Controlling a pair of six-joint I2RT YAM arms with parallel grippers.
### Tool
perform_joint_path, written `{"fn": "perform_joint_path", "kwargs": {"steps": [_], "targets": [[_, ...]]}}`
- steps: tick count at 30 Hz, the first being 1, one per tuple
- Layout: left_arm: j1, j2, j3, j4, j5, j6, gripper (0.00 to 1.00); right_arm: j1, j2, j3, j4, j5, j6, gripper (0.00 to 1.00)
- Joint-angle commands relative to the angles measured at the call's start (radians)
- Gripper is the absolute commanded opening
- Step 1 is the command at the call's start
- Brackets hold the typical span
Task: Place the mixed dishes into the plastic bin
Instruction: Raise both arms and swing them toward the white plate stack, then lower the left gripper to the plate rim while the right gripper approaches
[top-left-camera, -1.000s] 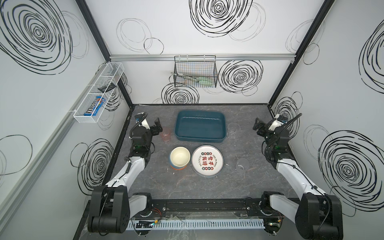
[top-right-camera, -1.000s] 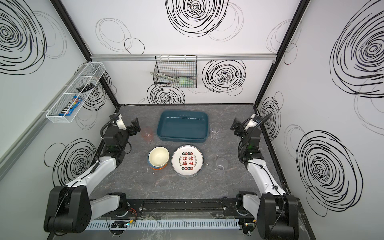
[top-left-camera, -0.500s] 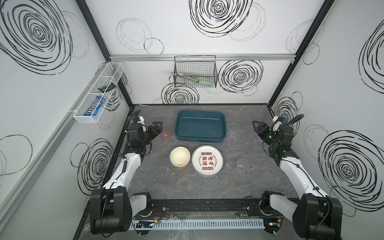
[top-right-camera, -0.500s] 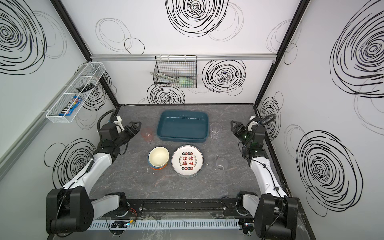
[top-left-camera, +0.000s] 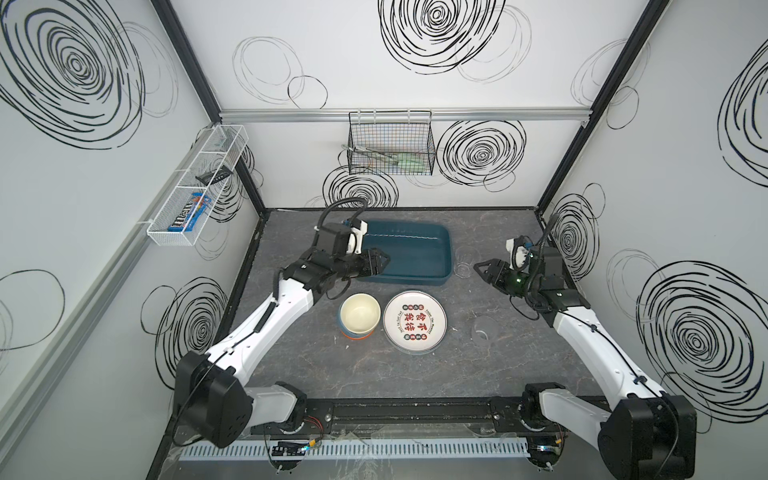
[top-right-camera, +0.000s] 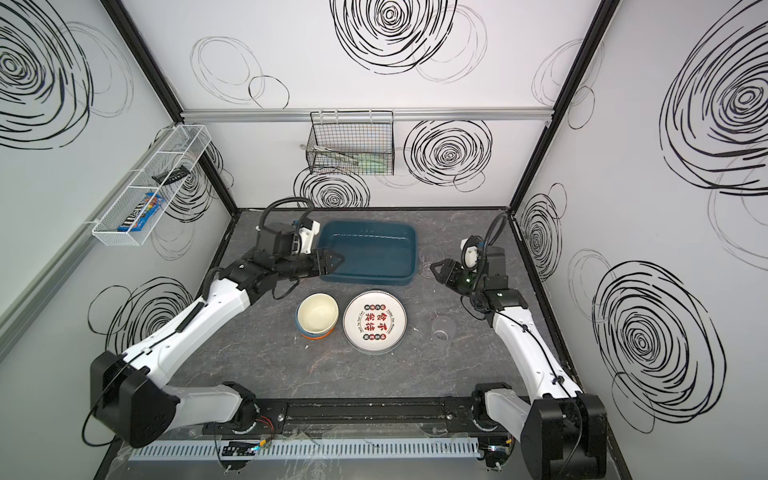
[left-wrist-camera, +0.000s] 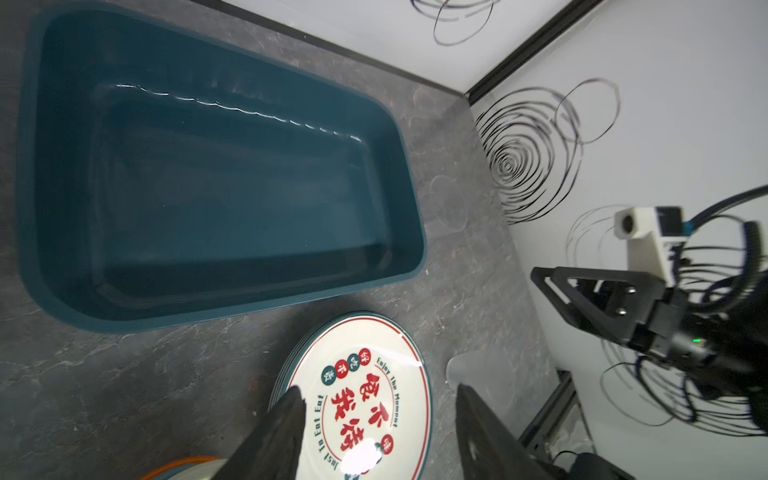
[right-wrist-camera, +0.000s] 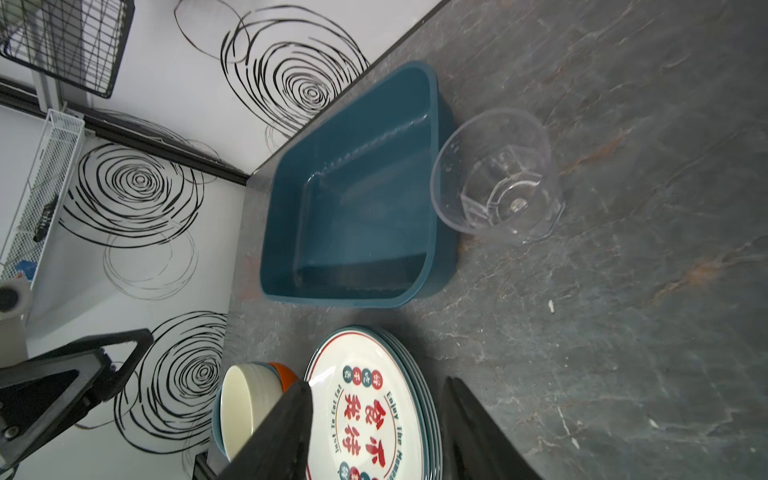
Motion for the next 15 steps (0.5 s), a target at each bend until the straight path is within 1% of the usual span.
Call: {"fn": "perform_joint_path", "kwargs": {"steps": [1,6,8,10,13,15], "targets": [[-0.082,0.107,0.114,-0.168,-0.13,0.083,0.65,0.042,0.007,0.027,-0.116,-0.004,-0.036,0.57],[-0.172,0.266,0.234,-0.26,-0.217,0.141,0.69,0.108,0.004,0.02,-0.166,0.007,-0.035,0.58],[-0.204,0.33,0.285,-0.304,-0.268,0.165,0.7,0.142,0.004,0.019,-0.18,0.015,-0.033,0.6],[-0.231,0.375,0.321,-0.337,-0.322,0.182,0.69,0.171,0.004,0.026,-0.199,0.037,-0.032,0.64],[-0.265,0.425,0.355,-0.372,-0.417,0.198,0.69,0.201,-0.005,0.024,-0.207,0.053,-0.017,0.65],[-0.269,0.449,0.362,-0.381,-0.427,0.203,0.7,0.218,-0.006,0.028,-0.223,0.062,-0.015,0.66]]}}
